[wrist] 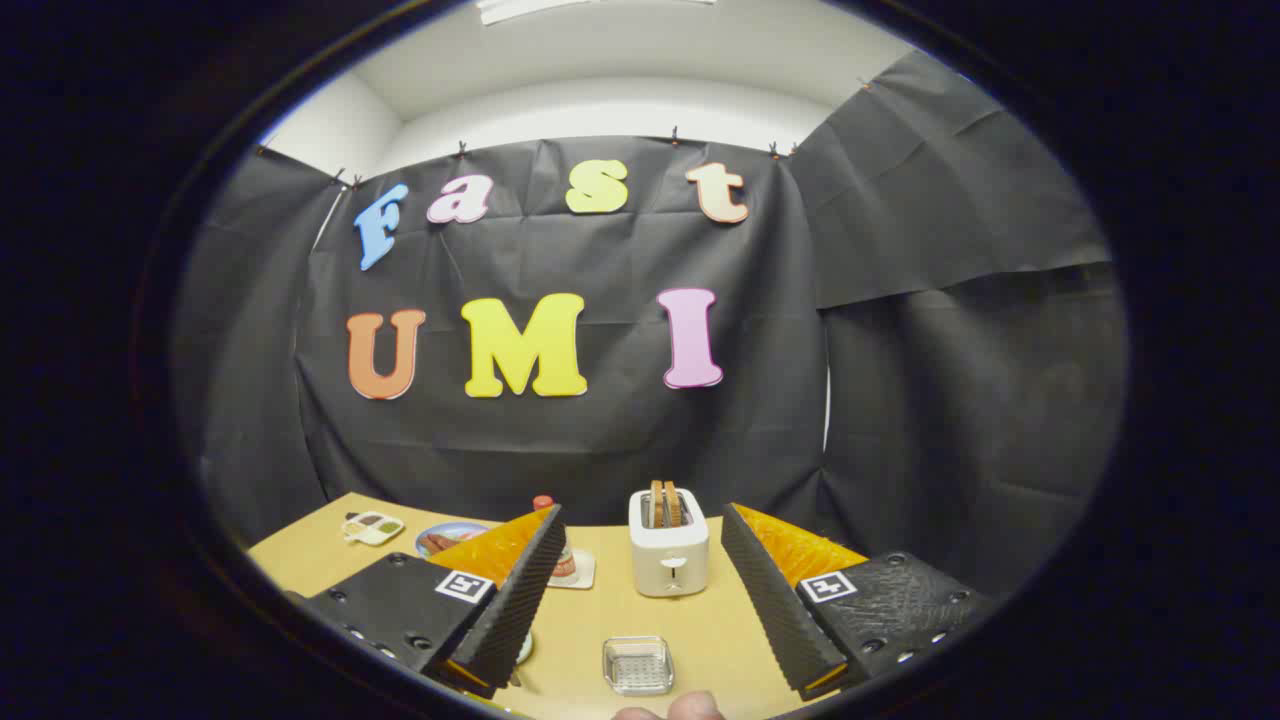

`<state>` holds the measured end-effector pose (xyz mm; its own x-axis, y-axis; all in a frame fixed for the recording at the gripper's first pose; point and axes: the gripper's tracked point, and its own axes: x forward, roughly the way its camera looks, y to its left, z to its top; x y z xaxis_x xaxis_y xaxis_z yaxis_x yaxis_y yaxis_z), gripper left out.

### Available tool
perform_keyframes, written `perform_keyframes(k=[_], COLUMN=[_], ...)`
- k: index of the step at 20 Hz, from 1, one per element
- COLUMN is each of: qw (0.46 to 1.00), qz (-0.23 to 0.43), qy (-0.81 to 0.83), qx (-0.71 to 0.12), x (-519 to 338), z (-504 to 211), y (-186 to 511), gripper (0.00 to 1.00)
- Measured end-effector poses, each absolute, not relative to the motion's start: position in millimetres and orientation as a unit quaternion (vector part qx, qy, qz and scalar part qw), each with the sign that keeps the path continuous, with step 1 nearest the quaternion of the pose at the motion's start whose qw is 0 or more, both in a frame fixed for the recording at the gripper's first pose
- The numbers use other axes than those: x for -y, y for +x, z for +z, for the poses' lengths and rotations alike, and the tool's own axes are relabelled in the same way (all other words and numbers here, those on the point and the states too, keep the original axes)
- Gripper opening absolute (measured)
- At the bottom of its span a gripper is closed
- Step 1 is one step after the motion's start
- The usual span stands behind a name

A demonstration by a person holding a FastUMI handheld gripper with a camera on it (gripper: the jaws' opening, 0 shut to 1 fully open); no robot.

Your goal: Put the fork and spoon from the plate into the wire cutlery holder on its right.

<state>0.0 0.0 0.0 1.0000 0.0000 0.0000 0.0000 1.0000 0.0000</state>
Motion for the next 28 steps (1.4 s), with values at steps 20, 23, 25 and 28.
perform_keyframes(k=[20, 23, 25, 28], qw=[0.998, 0.996, 0.993, 0.98], qz=[0.045, 0.066, 0.081, 0.109], qy=[-0.034, -0.042, -0.055, -0.076], qx=[-0.025, -0.041, -0.07, -0.151], x=[-24.0, -42.0, -54.7, -75.3], z=[-5.0, -11.9, -25.8, -62.6], y=[-7.1, -3.5, 0.2, 8.4], gripper=[0.95, 0.95, 0.95, 0.95])
